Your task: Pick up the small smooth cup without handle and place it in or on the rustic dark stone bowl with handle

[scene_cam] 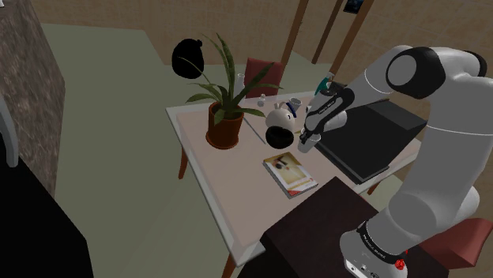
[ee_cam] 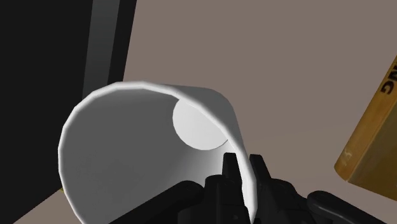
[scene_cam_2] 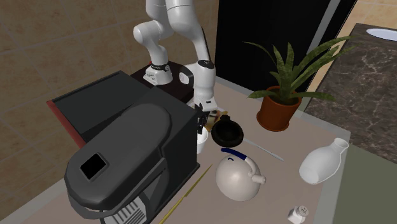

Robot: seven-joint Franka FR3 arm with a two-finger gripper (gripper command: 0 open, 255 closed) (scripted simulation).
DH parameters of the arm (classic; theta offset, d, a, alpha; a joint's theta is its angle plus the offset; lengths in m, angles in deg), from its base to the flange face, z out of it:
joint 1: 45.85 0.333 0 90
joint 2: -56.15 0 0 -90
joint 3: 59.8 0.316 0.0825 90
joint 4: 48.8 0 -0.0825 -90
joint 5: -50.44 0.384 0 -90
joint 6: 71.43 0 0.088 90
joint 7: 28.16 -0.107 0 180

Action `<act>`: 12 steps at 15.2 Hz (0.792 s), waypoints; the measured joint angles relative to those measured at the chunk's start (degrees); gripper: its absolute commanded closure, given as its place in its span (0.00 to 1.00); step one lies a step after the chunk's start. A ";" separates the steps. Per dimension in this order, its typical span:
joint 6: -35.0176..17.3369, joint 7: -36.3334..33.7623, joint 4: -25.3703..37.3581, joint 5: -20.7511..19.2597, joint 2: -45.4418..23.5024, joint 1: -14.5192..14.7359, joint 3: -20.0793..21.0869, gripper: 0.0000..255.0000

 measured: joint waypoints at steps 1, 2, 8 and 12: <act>-0.01 0.00 -0.01 0.00 0.00 0.00 0.00 1.00; -0.01 -0.01 -0.01 0.00 0.00 0.01 -0.01 1.00; 3.04 0.53 -0.82 -0.10 3.85 0.12 -0.12 1.00; 5.67 0.85 -0.82 -0.09 6.50 0.29 -0.12 1.00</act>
